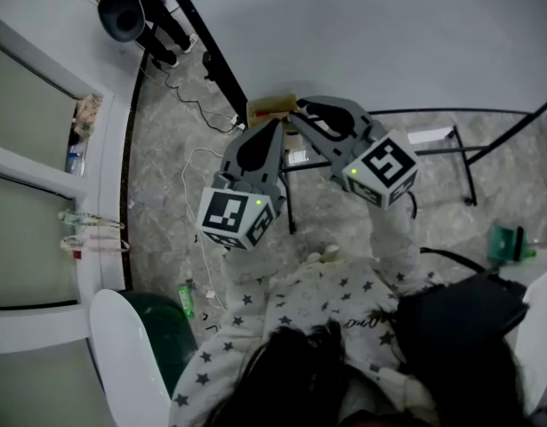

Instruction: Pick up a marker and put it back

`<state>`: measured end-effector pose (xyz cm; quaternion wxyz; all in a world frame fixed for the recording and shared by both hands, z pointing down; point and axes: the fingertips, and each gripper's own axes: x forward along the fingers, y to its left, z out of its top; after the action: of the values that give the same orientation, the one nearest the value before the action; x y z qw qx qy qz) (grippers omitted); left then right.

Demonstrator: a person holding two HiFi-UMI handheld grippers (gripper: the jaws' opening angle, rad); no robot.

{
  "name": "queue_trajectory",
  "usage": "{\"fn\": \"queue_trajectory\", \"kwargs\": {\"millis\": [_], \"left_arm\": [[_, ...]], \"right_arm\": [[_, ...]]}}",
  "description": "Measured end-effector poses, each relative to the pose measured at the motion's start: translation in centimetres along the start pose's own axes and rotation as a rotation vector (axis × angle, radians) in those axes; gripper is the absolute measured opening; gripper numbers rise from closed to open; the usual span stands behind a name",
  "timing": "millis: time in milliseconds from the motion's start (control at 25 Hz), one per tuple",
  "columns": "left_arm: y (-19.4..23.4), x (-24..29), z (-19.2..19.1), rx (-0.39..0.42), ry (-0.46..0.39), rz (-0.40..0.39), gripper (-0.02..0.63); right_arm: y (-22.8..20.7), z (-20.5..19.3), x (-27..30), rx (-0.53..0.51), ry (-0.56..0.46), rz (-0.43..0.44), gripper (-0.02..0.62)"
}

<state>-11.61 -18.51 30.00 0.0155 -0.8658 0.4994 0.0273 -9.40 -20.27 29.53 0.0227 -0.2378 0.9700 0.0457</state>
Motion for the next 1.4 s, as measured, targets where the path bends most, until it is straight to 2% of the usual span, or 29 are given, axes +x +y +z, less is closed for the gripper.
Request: {"fn": "queue_trajectory", "kwargs": {"millis": [640,1200,1400], "left_arm": [[0.3,0.3,-0.3,0.024,0.022,-0.001,0.001],[0.6,0.5,0.4,0.031,-0.013,0.006,0.002],[0.3,2.1,0.7,0.058,-0.02,0.002,0.001]], "right_arm": [[0.3,1.2,-0.2,-0.007,-0.028,0.023,0.083],[-0.1,1.6,0.0,-0.01,-0.04,0.024,0.083],[-0.9,1.7,0.3,0.007,-0.051,0.027,0.083]]}}
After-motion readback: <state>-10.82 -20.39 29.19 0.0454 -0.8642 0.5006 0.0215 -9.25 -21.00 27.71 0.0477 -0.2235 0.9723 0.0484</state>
